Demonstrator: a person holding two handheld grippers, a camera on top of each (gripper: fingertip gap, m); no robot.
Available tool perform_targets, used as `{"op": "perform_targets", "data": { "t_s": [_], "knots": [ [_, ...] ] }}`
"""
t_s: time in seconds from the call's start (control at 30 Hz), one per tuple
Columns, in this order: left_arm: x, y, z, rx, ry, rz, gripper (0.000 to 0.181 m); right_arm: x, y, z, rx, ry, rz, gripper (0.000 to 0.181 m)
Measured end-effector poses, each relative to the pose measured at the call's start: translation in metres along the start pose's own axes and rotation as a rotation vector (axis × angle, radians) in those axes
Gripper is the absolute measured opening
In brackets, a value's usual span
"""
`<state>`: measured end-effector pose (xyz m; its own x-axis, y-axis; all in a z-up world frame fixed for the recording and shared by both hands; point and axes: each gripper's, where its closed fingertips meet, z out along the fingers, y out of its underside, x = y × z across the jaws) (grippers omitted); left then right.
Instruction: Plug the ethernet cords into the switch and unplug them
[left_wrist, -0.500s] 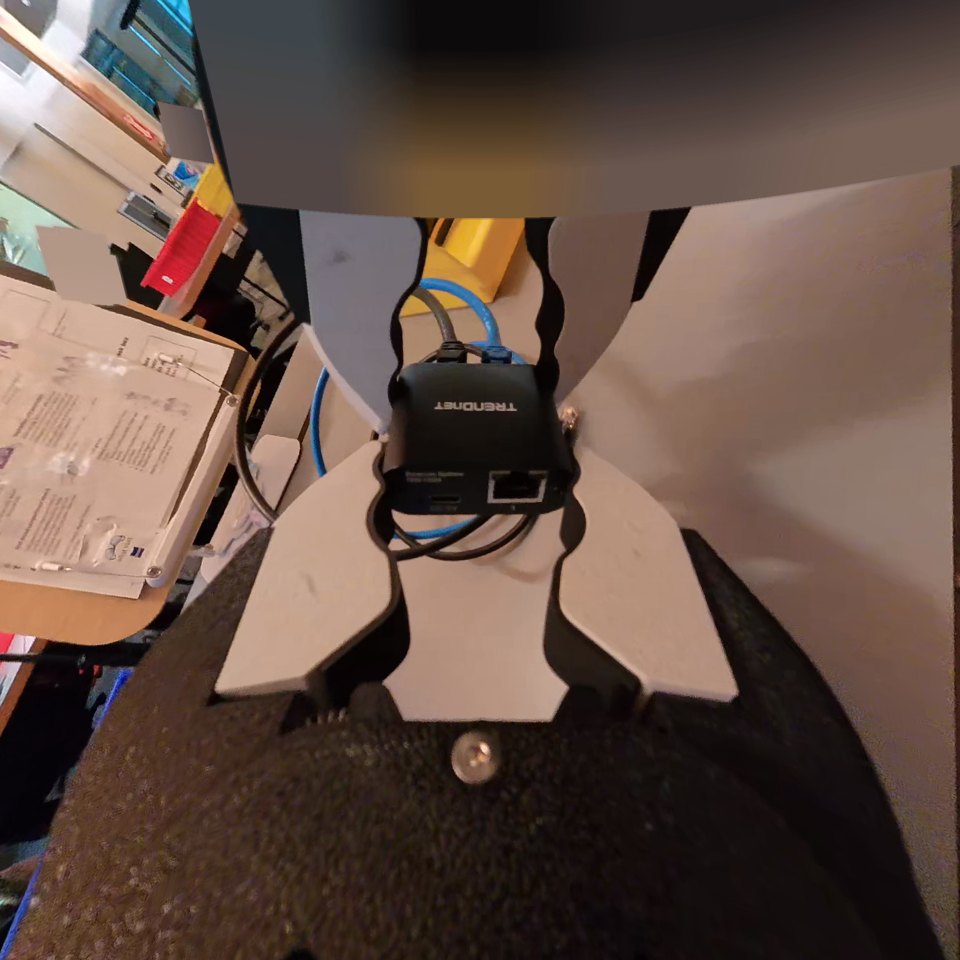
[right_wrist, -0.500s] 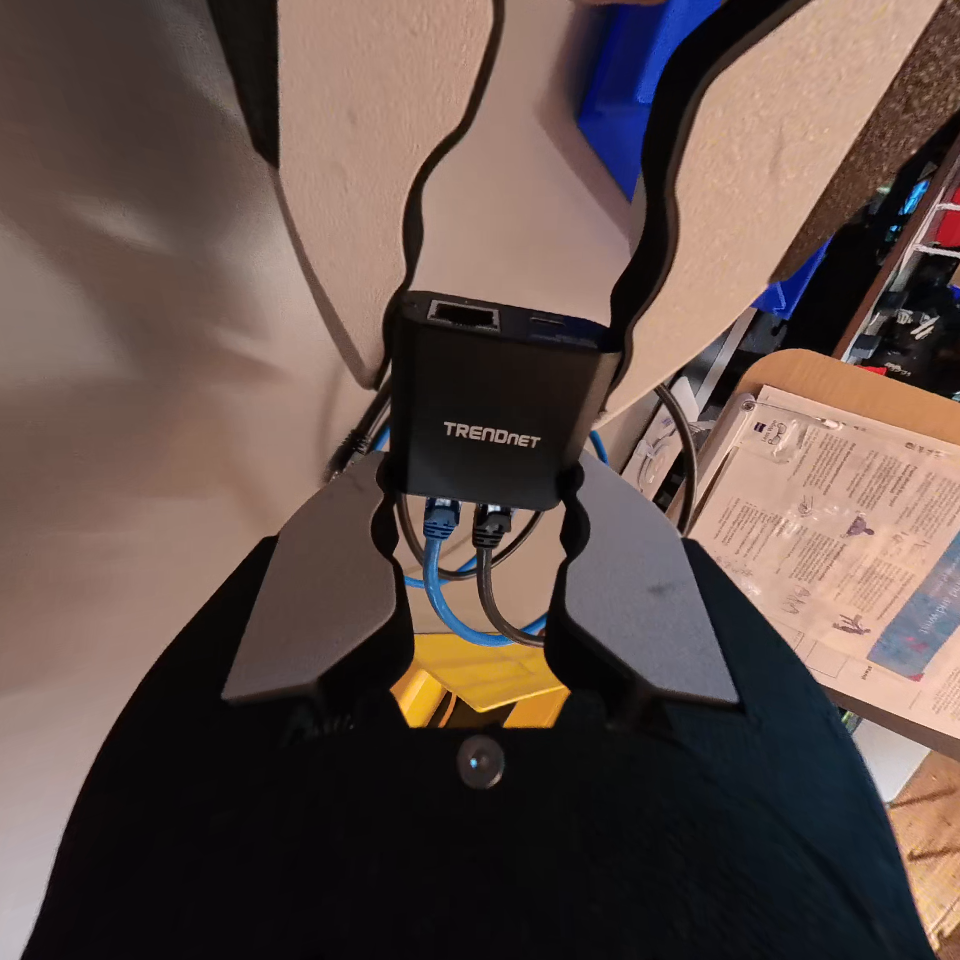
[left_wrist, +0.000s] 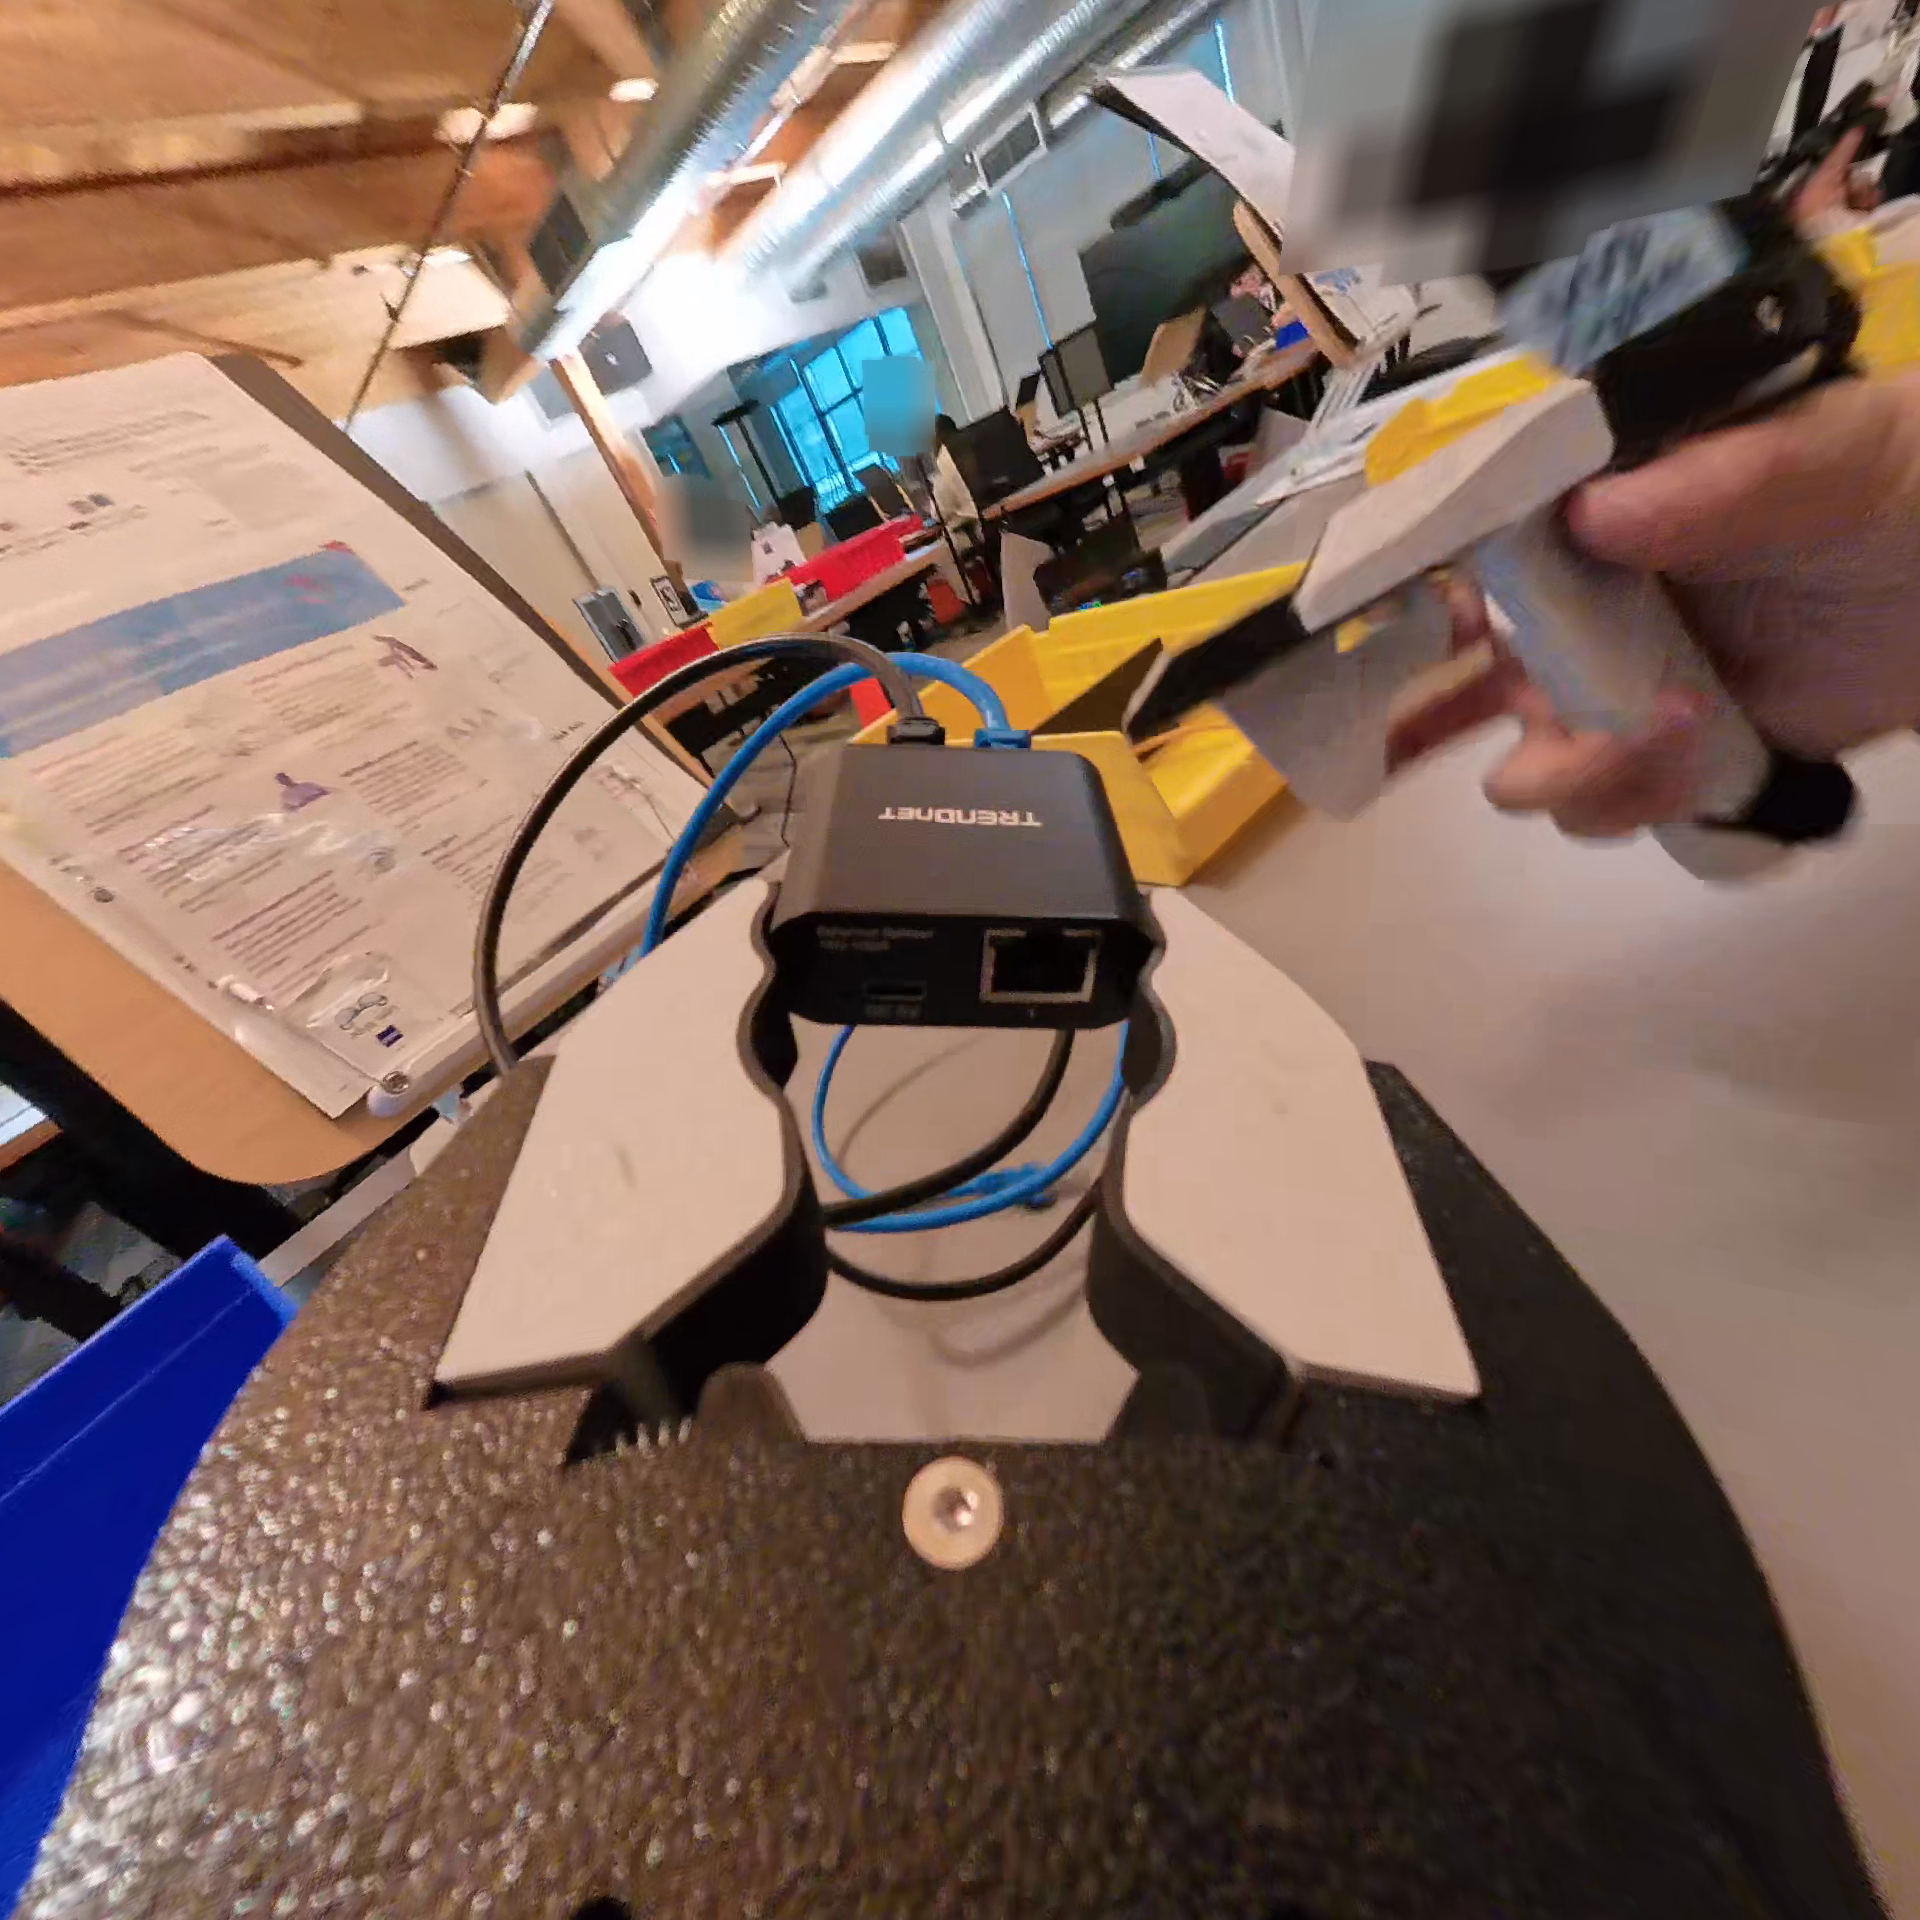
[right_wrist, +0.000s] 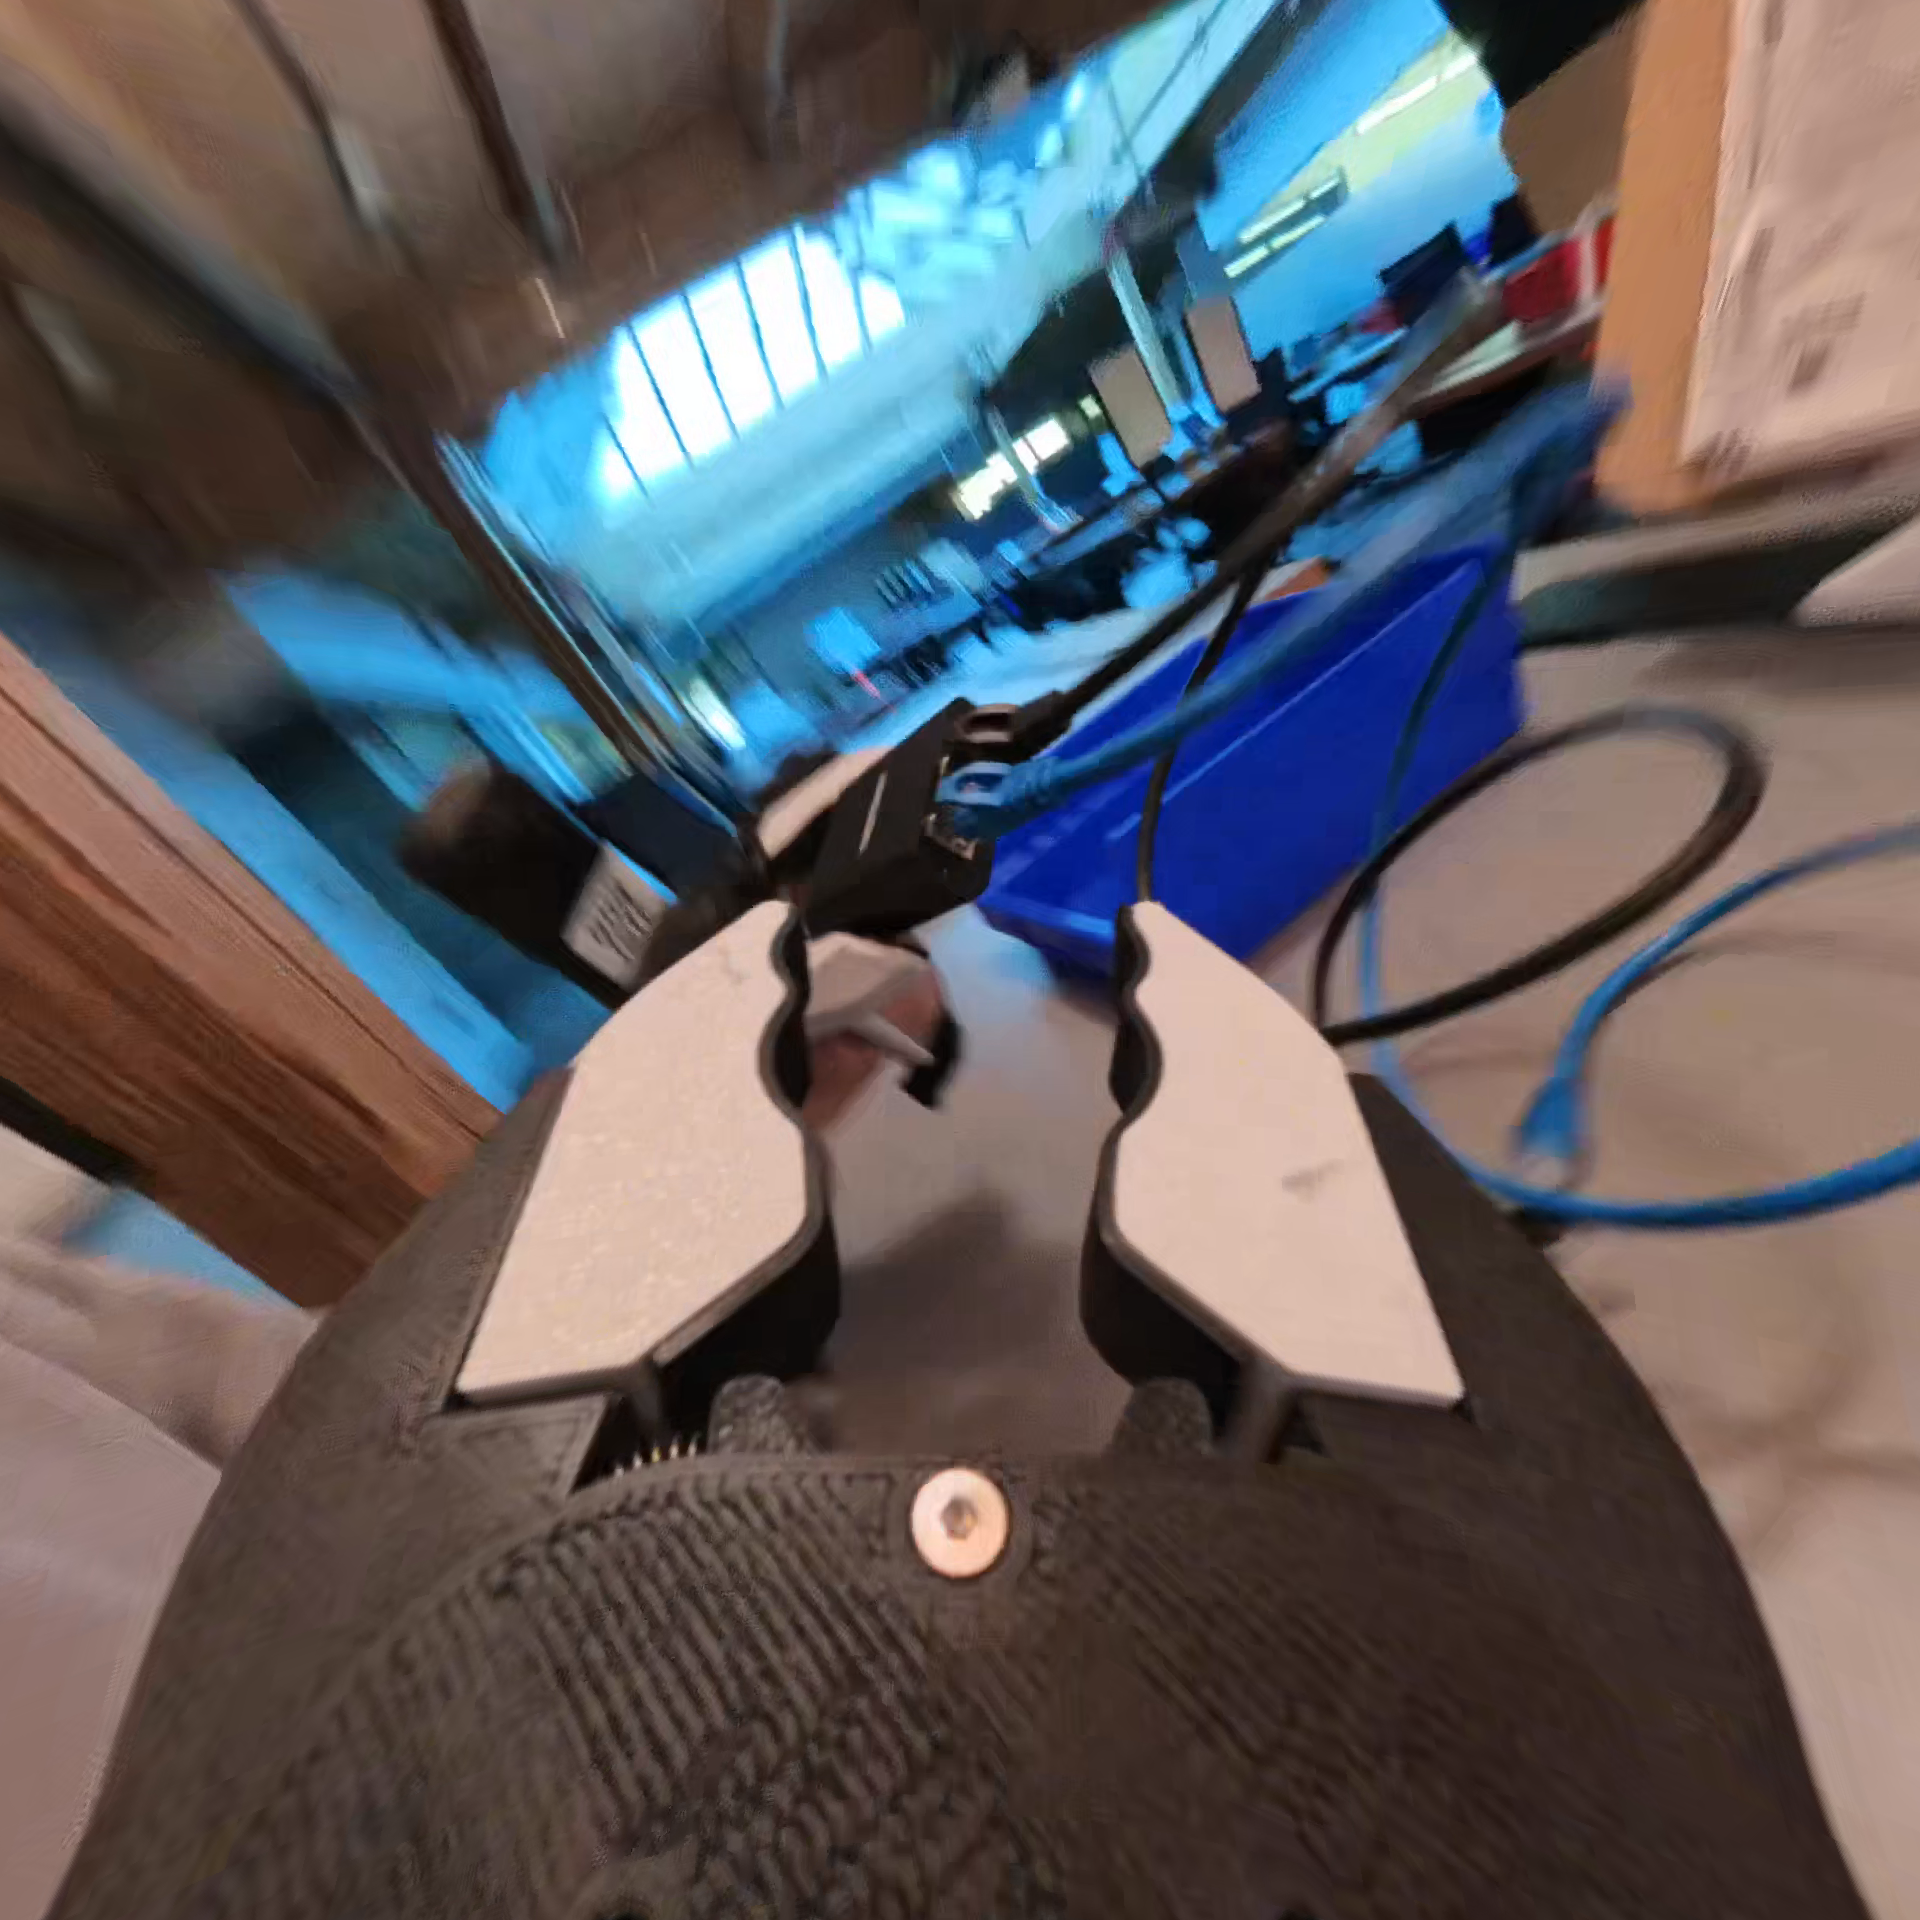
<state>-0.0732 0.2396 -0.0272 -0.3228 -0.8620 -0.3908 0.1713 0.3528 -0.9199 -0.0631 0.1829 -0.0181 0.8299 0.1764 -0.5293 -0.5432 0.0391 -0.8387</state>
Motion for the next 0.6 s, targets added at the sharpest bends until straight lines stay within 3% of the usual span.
{"op": "perform_targets", "data": {
  "t_s": [0.03, 0.07, 0.13, 0.2, 0.27, 0.37, 0.6],
  "knots": [
    [0.002, -0.001, 0.001, 0.020, 0.000, 0.000, 0.061, 0.007, 0.004, 0.002, 0.043, -0.023, 0.151, 0.048],
    [0.004, -0.003, 0.002, 0.044, 0.006, -0.004, 0.061, 0.010, 0.006, 0.006, 0.075, -0.056, 0.245, 0.052],
    [0.012, -0.006, 0.005, 0.078, 0.027, -0.009, 0.060, 0.005, 0.011, 0.016, 0.084, -0.124, 0.325, 0.046],
    [0.019, -0.007, 0.009, 0.091, 0.054, -0.013, 0.061, -0.001, 0.014, 0.026, 0.067, -0.143, 0.341, 0.054],
    [0.026, -0.006, 0.012, 0.100, 0.075, -0.005, 0.061, -0.002, 0.014, 0.033, 0.064, -0.134, 0.337, 0.054],
    [0.028, -0.008, 0.013, 0.122, 0.080, -0.025, 0.061, 0.000, 0.008, 0.032, 0.105, -0.153, 0.336, 0.027],
    [0.031, 0.005, 0.014, 0.049, 0.079, 0.060, 0.061, 0.001, 0.010, 0.030, 0.023, 0.027, 0.034, 0.027]
  ]
}}
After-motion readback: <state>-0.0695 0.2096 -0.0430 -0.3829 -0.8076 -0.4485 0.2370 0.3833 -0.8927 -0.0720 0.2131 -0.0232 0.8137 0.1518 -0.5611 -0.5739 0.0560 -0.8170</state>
